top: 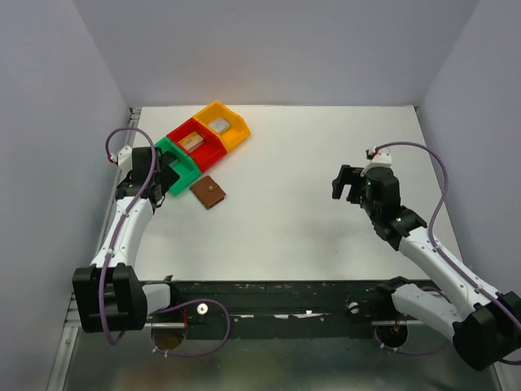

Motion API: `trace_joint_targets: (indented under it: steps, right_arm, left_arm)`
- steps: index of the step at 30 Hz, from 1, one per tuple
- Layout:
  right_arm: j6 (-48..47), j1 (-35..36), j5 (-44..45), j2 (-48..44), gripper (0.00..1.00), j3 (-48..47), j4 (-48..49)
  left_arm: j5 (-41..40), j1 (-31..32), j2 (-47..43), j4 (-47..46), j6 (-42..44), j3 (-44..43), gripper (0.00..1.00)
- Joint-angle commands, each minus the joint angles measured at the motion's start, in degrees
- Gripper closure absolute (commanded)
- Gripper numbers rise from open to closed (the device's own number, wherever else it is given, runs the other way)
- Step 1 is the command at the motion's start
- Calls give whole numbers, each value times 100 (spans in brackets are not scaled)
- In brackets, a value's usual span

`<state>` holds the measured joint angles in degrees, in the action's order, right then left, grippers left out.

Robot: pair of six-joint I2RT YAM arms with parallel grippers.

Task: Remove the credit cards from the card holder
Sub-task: Move the card holder to the center of the board.

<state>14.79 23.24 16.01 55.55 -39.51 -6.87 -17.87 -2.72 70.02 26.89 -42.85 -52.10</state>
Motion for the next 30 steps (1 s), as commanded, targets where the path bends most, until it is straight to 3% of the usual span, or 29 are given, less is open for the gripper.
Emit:
trace_joint_targets:
  steps: [1, 3, 10, 16, 19, 30]
  right_arm:
    - [1088, 13, -281, -18, 0, 119, -692]
    - [755, 5, -886, 61, 0, 66, -754]
    - [1175, 13, -380, -158, 0, -110, -1307]
    - [1034, 13, -793, -396, 0, -303, -1447]
    - [965, 13, -889, -422, 0, -373, -1440]
    - [1984, 5, -1293, 666, 0, -698, -1413]
  left_arm:
    - [704, 43, -330, 178, -66, 277, 1]
    - [977, 96, -558, -148, 39, 542, 1]
    - [987, 202, -1139, -317, 444, 885, 1]
    - [1197, 255, -1473, -299, 523, 1096, 1]
    - [1383, 640, -1631, -536, 453, 1342, 1]
    - [1224, 931, -1509, -492, 392, 1351, 1]
